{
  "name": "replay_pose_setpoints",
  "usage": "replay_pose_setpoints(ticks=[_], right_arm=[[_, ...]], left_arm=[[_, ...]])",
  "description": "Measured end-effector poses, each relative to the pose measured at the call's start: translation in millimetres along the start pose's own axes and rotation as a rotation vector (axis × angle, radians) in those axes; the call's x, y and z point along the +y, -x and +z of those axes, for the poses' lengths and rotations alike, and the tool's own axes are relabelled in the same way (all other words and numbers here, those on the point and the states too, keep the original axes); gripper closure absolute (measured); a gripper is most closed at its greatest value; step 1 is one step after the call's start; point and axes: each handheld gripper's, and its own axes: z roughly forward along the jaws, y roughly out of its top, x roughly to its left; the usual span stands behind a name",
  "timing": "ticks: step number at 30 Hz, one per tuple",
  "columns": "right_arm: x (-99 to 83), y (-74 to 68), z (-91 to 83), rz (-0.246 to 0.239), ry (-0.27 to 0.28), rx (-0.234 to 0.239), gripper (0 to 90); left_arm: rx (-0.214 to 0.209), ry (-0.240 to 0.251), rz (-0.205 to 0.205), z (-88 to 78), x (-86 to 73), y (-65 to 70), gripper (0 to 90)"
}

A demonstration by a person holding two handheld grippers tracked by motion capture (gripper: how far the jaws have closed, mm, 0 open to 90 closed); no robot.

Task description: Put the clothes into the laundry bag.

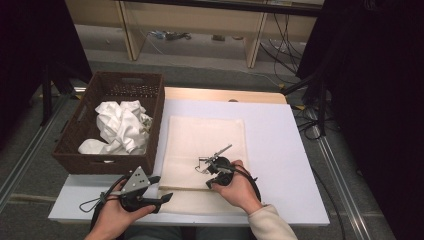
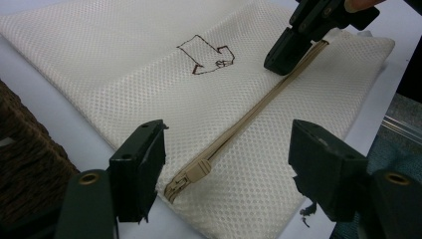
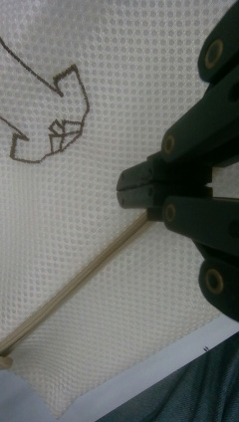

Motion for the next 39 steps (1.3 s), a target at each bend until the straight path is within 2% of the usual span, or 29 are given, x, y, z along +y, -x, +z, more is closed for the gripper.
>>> replay_pose_setpoints(ticks=[5, 6, 7, 8, 10, 13, 14, 16, 17, 20, 21, 24, 27, 29, 32, 33, 35, 36, 37, 38, 39], right_arm=[[-1.0, -2.4, 3.4, -0.012, -0.016, 0.000, 90.0], [-1.1, -2.4, 4.4, -0.019, -0.015, -0.001, 90.0], [-1.3, -3.5, 5.1, -0.015, -0.019, -0.004, 90.0], [-1.5, -3.6, 6.6, -0.020, -0.020, -0.001, 90.0], [-1.7, -5.5, 8.8, -0.024, -0.035, 0.002, 90.0], [-1.5, -6.9, 9.2, -0.029, -0.042, 0.007, 90.0], [-1.8, -7.7, 8.9, -0.029, -0.049, 0.011, 90.0], [-2.9, -9.3, 9.6, -0.028, -0.069, 0.016, 90.0], [-3.2, -10.0, 10.0, -0.050, -0.083, 0.023, 90.0], [-2.8, -11.6, 8.9, -0.060, -0.088, 0.013, 89.6], [-2.3, -10.6, 8.6, -0.085, -0.083, 0.010, 87.4], [-2.2, -11.8, 5.3, -0.083, -0.054, -0.018, 78.4], [-1.6, -10.8, 3.0, -0.115, -0.016, -0.056, 68.0], [-1.7, -9.8, 4.4, -0.148, -0.020, -0.069, 62.3], [-3.3, -9.5, 10.1, -0.161, -0.040, -0.081, 56.9], [-3.3, -8.0, 11.4, -0.179, -0.040, -0.079, 56.3], [-3.3, -8.6, 11.1, -0.171, -0.044, -0.076, 56.3], [-2.9, -7.1, 11.6, -0.185, -0.039, -0.075, 56.9], [-3.2, -7.3, 12.1, -0.169, -0.032, -0.078, 58.5], [-2.9, -5.8, 12.2, -0.178, -0.026, -0.081, 60.1], [-3.0, -5.0, 11.9, -0.162, -0.023, -0.076, 65.6]], left_arm=[[-0.004, 0.008, -0.007, 1.0, 0.1, 0.9, 30.3], [0.000, -0.009, 0.005, 0.0, 0.4, 0.3, 30.4], [0.001, -0.007, -0.017, 0.4, -0.1, 1.8, 30.4], [-0.007, -0.009, -0.017, 0.5, 0.0, 1.6, 30.4], [0.009, -0.019, -0.004, 0.0, 0.0, 1.2, 30.3], [-0.002, -0.008, -0.010, 0.6, 0.0, 2.0, 30.4], [-0.001, -0.017, 0.019, 0.0, 0.5, 0.0, 30.4], [-0.005, -0.010, 0.012, 0.6, 0.5, 0.8, 30.4], [-0.007, -0.003, 0.002, 1.1, 0.4, 1.6, 30.3], [-0.007, -0.001, 0.000, 1.0, 0.4, 1.9, 30.4], [-0.007, -0.001, 0.000, 1.0, 0.4, 1.8, 30.4], [-0.008, 0.002, 0.006, 0.9, 0.4, 1.6, 30.4], [-0.008, 0.000, 0.007, 1.1, 0.4, 1.7, 30.4], [-0.009, 0.005, -0.001, 1.7, 0.2, 2.2, 30.4], [-0.007, -0.001, 0.007, 1.1, 0.4, 1.7, 30.4], [-0.007, -0.002, 0.009, 1.1, 0.4, 1.6, 30.3], [-0.010, 0.004, -0.001, 1.8, 0.2, 2.1, 30.3], [-0.014, -0.008, 0.006, 1.3, 0.2, 1.2, 30.3], [-0.014, 0.003, -0.015, 2.3, -0.2, 2.8, 30.3], [-0.014, 0.003, -0.014, 2.2, -0.1, 2.9, 30.3], [-0.013, -0.001, -0.007, 1.8, 0.1, 2.5, 30.1]])
